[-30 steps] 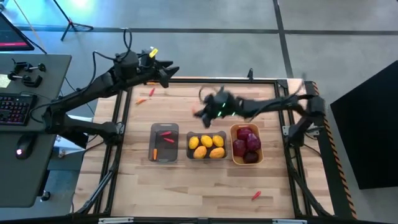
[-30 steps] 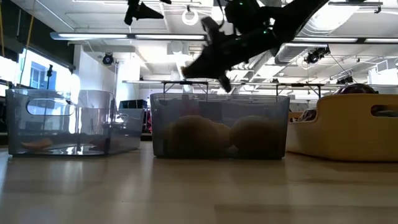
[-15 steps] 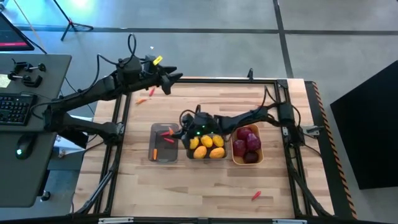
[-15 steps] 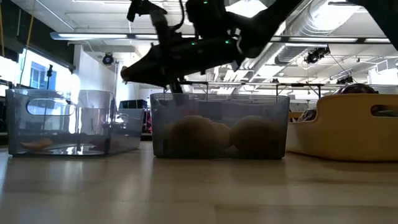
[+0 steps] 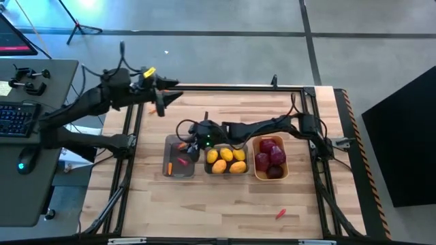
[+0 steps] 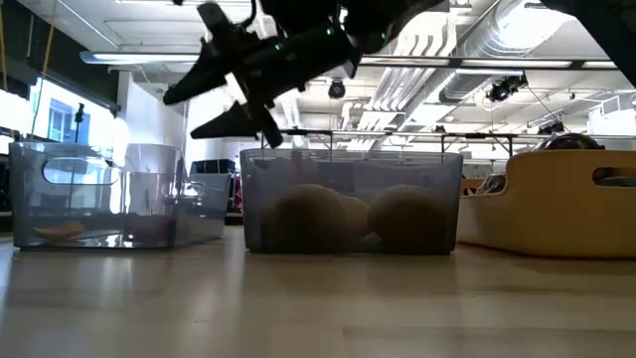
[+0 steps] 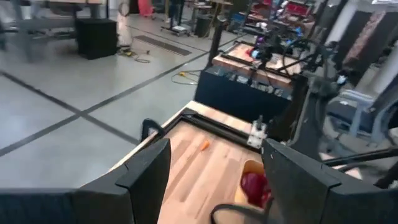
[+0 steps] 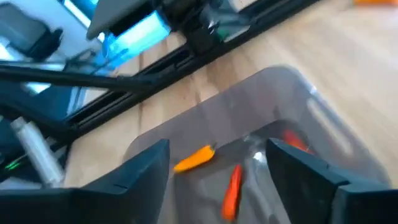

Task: Sort produce into baskets
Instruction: Put the orange chili pepper into the left black bin

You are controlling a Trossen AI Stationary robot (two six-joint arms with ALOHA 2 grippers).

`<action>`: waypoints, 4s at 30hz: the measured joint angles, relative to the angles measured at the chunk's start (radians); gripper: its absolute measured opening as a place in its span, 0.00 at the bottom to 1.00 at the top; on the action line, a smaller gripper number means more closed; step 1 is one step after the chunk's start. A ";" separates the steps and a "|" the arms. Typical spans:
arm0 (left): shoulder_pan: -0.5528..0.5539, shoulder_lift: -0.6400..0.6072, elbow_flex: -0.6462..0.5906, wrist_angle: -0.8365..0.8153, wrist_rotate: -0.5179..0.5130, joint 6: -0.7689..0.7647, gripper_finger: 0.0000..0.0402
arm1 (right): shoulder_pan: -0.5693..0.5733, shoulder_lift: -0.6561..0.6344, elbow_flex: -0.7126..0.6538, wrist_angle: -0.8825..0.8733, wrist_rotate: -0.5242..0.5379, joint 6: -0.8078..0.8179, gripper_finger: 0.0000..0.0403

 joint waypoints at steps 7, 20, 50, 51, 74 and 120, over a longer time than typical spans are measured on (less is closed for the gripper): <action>0.000 -0.043 -0.002 -0.186 -0.095 -0.027 0.60 | -0.014 -0.035 0.122 -0.461 -0.046 -0.132 0.67; -0.080 -0.080 -0.218 -0.057 -0.101 -0.191 0.60 | 0.217 -0.538 -0.303 -0.715 0.067 0.126 0.67; -0.079 0.018 -0.228 0.127 -0.101 -0.300 0.59 | 0.893 -0.484 -0.680 -0.621 -0.086 1.748 0.67; -0.079 0.018 -0.228 0.127 -0.101 -0.301 0.59 | 0.887 -0.478 -0.680 -0.621 -0.085 1.749 0.67; -0.079 0.018 -0.228 0.108 -0.074 -0.299 0.59 | 0.819 -0.403 -0.676 -0.548 -0.093 1.743 0.66; -0.079 0.031 -0.229 0.092 -0.012 -0.374 0.59 | 0.783 -0.451 -0.669 -0.534 0.084 1.352 0.03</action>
